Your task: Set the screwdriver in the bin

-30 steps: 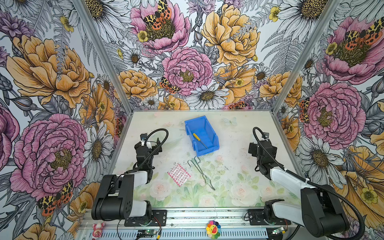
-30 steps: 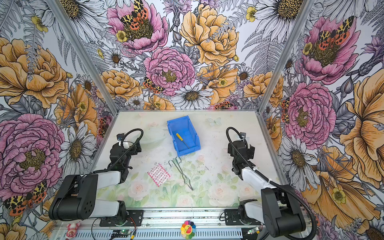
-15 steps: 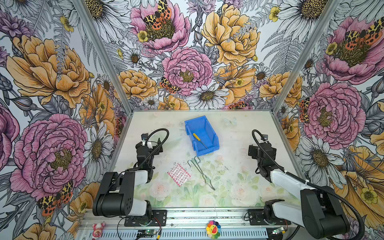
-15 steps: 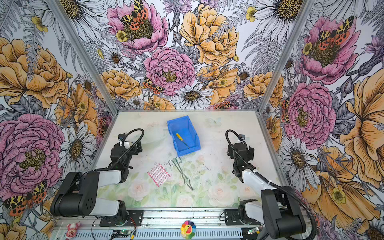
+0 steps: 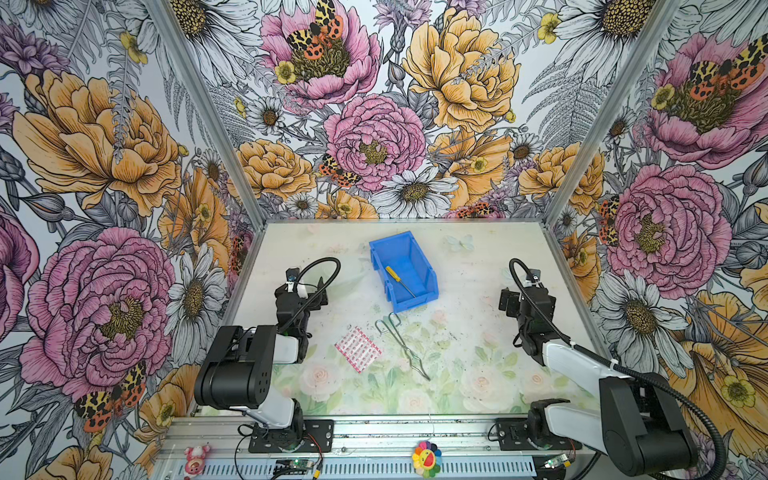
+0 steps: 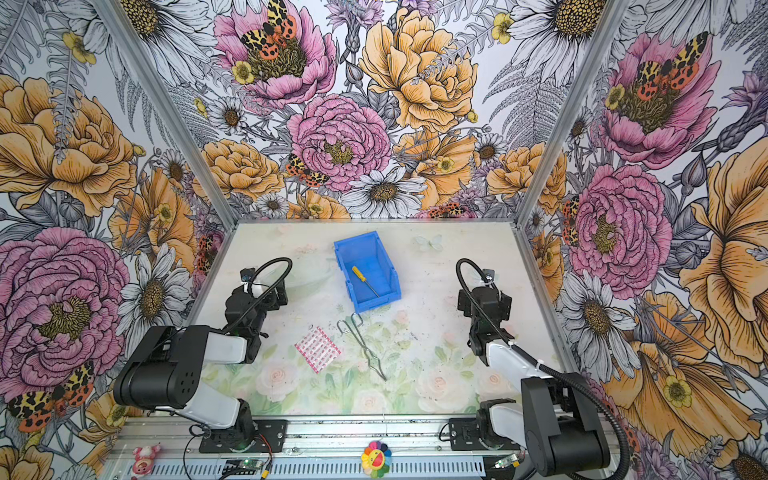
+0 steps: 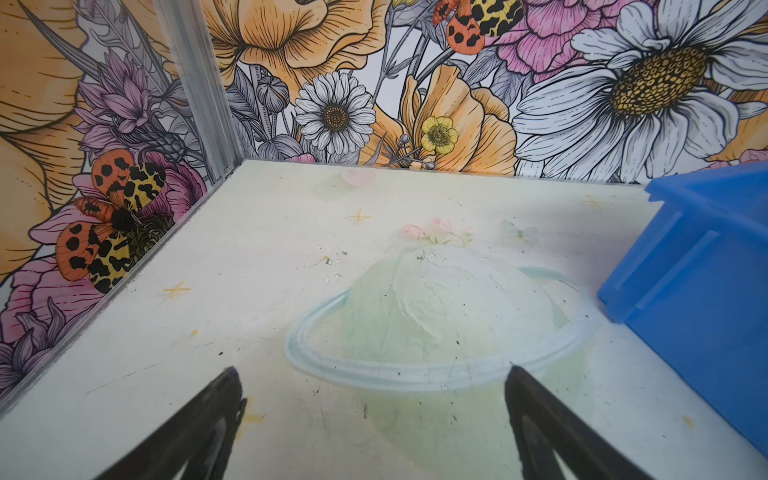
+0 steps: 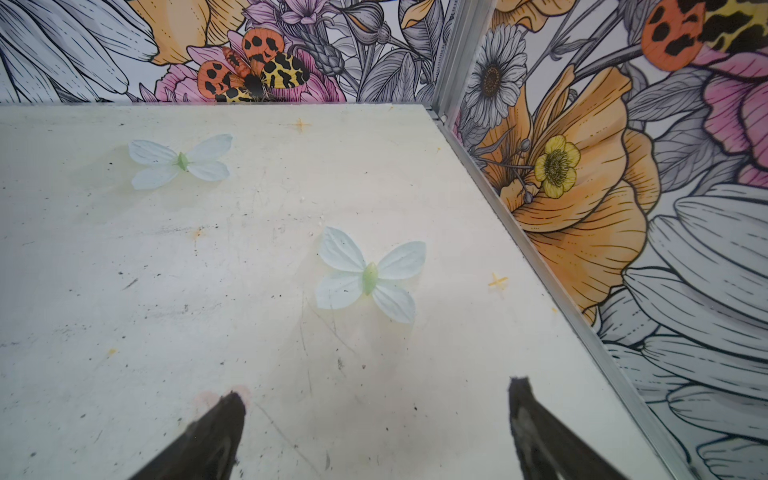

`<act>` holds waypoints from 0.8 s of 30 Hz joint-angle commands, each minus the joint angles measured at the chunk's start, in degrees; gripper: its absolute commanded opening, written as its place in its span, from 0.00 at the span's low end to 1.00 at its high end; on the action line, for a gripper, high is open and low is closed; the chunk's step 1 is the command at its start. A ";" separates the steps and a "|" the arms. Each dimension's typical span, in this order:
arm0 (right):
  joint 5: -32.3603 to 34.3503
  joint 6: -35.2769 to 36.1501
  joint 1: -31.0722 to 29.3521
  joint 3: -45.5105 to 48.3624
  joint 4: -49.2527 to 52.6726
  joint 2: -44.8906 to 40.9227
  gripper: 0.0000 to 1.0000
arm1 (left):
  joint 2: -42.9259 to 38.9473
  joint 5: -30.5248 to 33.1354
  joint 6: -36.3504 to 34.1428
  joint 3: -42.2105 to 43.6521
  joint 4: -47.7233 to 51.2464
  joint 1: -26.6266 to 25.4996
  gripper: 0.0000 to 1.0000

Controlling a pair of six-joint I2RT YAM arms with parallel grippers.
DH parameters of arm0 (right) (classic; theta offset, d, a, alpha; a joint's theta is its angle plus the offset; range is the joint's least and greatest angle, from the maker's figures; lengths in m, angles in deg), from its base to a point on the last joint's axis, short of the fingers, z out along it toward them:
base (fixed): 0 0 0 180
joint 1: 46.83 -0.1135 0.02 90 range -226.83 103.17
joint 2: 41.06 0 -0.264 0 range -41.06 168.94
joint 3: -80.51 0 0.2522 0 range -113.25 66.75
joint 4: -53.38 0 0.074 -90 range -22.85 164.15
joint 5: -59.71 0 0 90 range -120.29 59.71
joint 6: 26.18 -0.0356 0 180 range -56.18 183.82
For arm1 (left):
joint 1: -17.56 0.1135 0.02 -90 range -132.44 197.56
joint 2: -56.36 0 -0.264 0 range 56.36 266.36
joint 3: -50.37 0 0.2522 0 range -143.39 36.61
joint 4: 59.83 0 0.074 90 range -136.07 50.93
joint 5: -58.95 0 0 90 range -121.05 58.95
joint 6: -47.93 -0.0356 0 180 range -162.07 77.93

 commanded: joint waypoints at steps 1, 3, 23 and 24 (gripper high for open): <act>-1.64 0.98 0.53 -2.12 -3.08 2.01 1.00 | 0.04 0.70 0.77 -1.53 -0.76 0.95 0.99; -2.41 1.38 0.83 -2.74 -3.84 3.22 0.99 | 0.07 2.29 1.45 -2.36 0.84 0.96 0.99; -18.07 4.65 5.10 -8.36 -9.64 12.60 1.00 | 0.00 3.21 0.49 -3.31 2.62 0.10 0.99; -18.34 4.67 5.12 -8.41 -9.75 12.72 0.99 | 0.06 3.37 0.45 -3.32 2.63 -0.01 0.99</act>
